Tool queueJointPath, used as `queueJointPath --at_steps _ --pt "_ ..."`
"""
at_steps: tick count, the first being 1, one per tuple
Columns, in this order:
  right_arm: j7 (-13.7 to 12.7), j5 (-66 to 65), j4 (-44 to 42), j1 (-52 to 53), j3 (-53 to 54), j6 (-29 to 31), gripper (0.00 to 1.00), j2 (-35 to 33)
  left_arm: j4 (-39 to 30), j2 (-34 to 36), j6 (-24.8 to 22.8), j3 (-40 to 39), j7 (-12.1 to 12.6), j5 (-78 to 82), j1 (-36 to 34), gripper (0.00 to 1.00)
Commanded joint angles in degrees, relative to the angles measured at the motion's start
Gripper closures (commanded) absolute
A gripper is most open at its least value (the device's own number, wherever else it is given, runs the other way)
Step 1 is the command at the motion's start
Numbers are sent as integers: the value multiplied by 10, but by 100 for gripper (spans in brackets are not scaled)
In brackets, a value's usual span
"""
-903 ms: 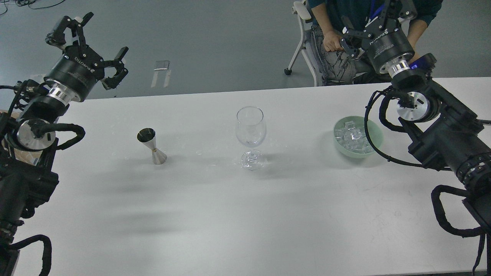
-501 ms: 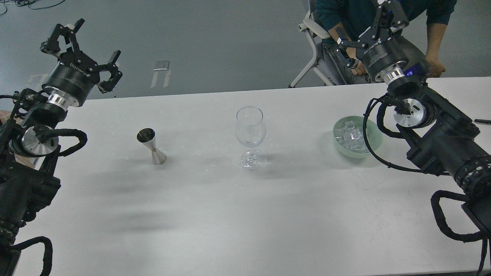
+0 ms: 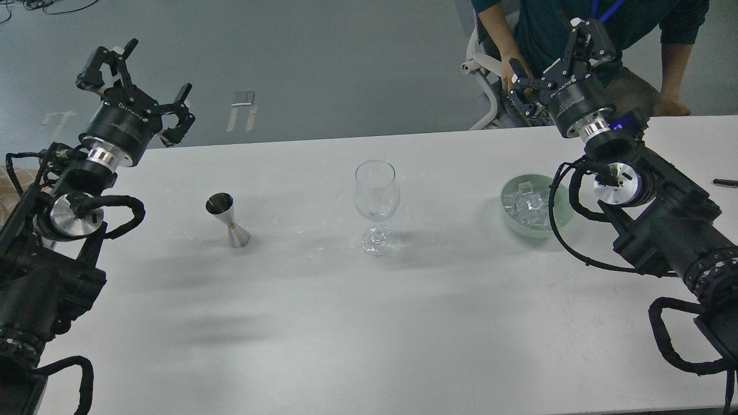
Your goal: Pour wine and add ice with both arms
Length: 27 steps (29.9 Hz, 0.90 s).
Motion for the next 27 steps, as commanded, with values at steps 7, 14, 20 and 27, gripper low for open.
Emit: queueJointPath --at_steps 7,14,20,27 --pt "-17 1 3 8 3 0 0 10 -2 -26 9 0 4 0 -1 2" --pt "-89 6 6 10 22 0 0 17 -6 -24 -16 2 4 0 -1 2" --pt "-90 3 3 8 28 0 0 24 -6 -20 -16 16 5 1 -1 2" --pt "-90 3 8 9 28 0 0 31 -6 -20 -16 37 15 2 -2 2"
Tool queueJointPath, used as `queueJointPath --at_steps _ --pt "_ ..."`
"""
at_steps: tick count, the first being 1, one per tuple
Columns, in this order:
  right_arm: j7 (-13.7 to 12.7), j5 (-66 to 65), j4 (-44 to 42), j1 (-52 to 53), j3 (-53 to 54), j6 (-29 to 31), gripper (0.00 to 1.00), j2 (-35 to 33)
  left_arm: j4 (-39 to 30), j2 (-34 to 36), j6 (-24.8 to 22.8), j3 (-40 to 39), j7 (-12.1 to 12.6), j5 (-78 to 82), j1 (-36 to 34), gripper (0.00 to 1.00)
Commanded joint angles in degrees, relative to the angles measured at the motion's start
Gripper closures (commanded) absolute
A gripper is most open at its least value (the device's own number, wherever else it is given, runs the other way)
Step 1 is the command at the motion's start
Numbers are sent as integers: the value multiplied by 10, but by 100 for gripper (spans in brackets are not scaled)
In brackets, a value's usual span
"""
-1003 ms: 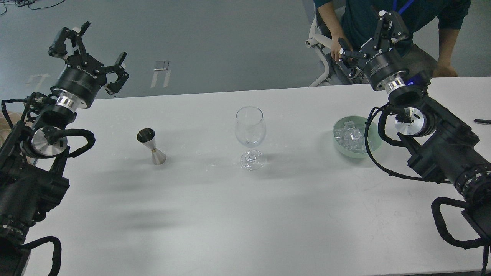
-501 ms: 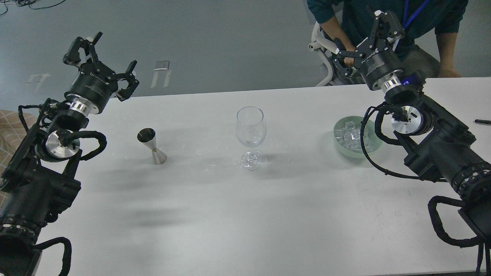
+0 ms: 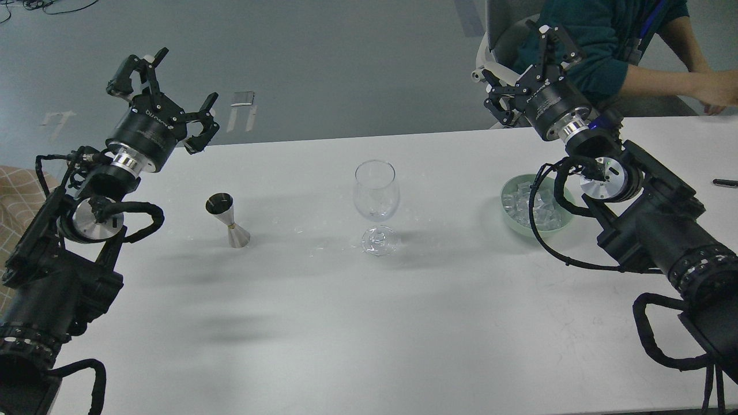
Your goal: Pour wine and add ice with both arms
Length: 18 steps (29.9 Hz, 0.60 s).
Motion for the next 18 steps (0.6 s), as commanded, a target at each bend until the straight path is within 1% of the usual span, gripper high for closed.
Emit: queueJointPath --at_steps 1,4,5,12,18 --pt "0 0 3 1 1 0 0 2 -1 1 0 4 13 -1 -1 2" --pt "0 1 4 2 0 0 0 3 -1 2 0 -3 34 -3 -2 2" --pt "0 0 4 2 -1 0 0 3 -1 3 0 -3 35 -3 -2 2" --pt "0 1 4 1 -1 0 0 7 -1 5 0 -2 27 -2 -2 2" --pt "1 1 4 1 -1 0 0 6 -1 6 0 -3 27 0 -1 2"
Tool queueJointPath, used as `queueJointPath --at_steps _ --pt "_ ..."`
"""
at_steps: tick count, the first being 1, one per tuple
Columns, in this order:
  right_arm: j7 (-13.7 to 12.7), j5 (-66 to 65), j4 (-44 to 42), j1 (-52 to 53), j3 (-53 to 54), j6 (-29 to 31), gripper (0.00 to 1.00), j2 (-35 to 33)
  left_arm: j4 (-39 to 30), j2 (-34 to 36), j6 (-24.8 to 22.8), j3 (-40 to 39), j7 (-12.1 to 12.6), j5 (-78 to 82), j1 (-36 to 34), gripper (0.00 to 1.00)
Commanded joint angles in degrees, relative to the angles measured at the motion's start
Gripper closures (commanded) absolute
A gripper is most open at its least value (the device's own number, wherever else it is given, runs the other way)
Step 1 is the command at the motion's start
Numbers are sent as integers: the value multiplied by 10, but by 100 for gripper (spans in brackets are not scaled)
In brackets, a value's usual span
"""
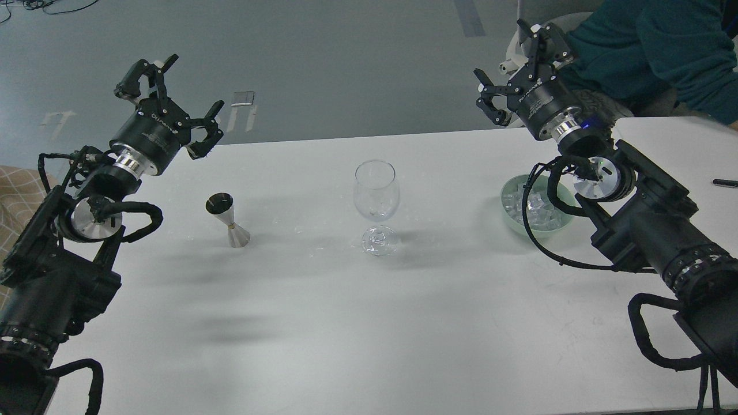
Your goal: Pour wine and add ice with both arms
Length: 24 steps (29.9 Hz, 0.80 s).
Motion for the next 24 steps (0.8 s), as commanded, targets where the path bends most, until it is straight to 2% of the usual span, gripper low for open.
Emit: queueJointPath --at_steps 1,4,8,11,16,18,20,24 --pt "2 -1 0 -1 1 0 0 -1 0 1 0 -1 1 -2 1 2" --pt "3 -2 -1 -2 0 0 0 2 -2 4 0 -4 7 -5 2 2" --pt "3 -2 -2 -5 -1 0 0 12 -49 33 0 -6 21 -22 14 4" --pt "3 -2 -3 -5 -1 0 0 12 -90 67 22 -13 61 -69 51 6" --pt "3 -2 -5 -5 -2 0 0 13 -158 109 59 -47 103 -131 104 6" --pt "4 -2 -5 -5 -2 0 0 13 -200 112 86 -83 148 -161 144 6" --pt "3 -2 -5 -5 -2 0 0 13 -231 107 102 -117 178 -180 182 7" --pt "3 -3 -5 -6 -3 0 0 12 -278 86 110 -163 195 -197 256 8"
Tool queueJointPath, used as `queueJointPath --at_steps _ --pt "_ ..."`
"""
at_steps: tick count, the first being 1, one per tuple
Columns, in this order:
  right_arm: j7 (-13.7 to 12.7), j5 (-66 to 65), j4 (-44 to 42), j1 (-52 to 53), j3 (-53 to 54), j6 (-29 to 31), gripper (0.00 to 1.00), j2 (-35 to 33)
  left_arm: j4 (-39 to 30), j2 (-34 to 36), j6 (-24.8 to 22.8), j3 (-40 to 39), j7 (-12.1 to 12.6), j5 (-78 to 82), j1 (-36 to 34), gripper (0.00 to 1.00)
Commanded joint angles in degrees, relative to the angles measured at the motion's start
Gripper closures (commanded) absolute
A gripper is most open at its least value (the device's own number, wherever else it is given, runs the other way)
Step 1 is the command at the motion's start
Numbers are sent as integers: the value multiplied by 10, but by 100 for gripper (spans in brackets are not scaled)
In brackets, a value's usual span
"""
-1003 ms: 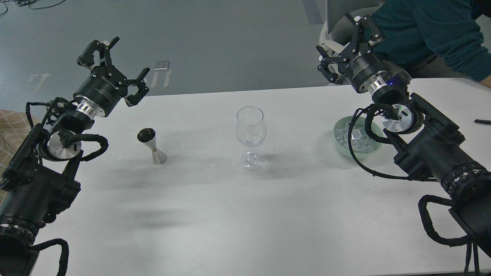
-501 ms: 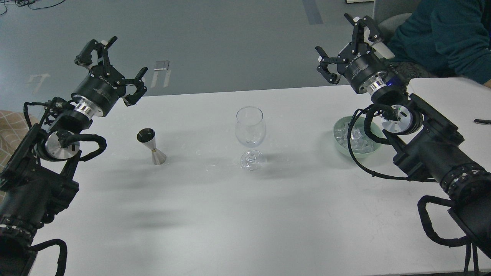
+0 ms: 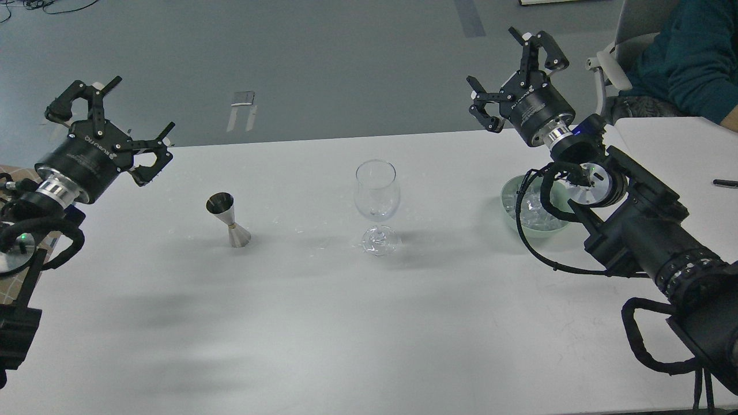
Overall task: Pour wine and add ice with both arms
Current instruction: 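Lower the left gripper to the metal jigger and close around it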
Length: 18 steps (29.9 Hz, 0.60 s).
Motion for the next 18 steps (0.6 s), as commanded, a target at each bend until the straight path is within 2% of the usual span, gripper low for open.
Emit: queueJointPath --at_steps 1,8,14,18 --pt "0 0 -1 -2 0 0 0 -1 -51 -22 6 -38 15 -13 76 9" --pt "0 -2 -6 1 -1 0 0 -1 -109 -84 17 -55 32 -41 167 9" --pt "0 -3 -6 -2 -2 0 0 2 -107 -146 55 -54 33 -41 185 8" --pt "0 -3 -6 -3 -2 0 0 1 -93 -163 80 -50 34 -37 186 8"
